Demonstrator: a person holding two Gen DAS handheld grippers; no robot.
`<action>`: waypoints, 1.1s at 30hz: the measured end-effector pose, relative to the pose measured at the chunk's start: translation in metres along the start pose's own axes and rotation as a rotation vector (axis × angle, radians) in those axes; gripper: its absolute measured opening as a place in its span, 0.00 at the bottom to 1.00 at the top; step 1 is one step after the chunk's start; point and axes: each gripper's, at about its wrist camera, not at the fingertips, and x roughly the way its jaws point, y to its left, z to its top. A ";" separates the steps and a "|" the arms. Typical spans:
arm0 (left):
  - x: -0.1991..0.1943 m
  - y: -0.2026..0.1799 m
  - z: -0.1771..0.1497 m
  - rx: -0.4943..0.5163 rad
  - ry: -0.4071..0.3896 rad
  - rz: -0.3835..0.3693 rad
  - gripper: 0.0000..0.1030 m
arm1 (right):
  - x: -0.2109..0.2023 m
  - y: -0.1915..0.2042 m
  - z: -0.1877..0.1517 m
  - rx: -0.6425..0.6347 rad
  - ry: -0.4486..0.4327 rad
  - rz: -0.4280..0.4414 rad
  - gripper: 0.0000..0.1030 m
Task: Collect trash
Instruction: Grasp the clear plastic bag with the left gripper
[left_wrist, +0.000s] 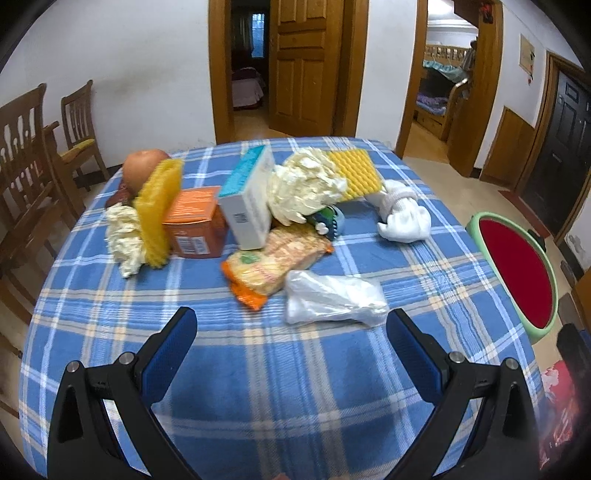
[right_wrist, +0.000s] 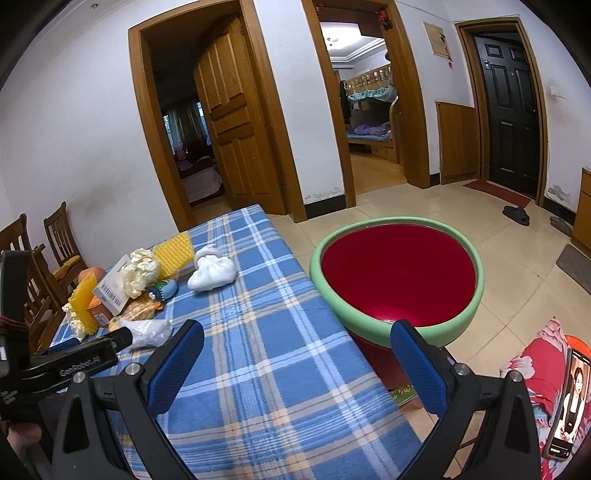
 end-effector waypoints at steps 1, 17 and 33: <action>0.003 -0.002 0.001 0.004 0.007 -0.002 0.98 | 0.001 -0.001 0.001 0.002 0.001 -0.002 1.00; 0.043 -0.014 0.007 0.001 0.094 -0.057 0.74 | 0.009 -0.022 0.002 0.040 0.027 -0.013 1.00; 0.009 -0.008 0.009 0.016 0.028 -0.104 0.67 | 0.016 -0.012 0.008 0.017 0.064 0.035 1.00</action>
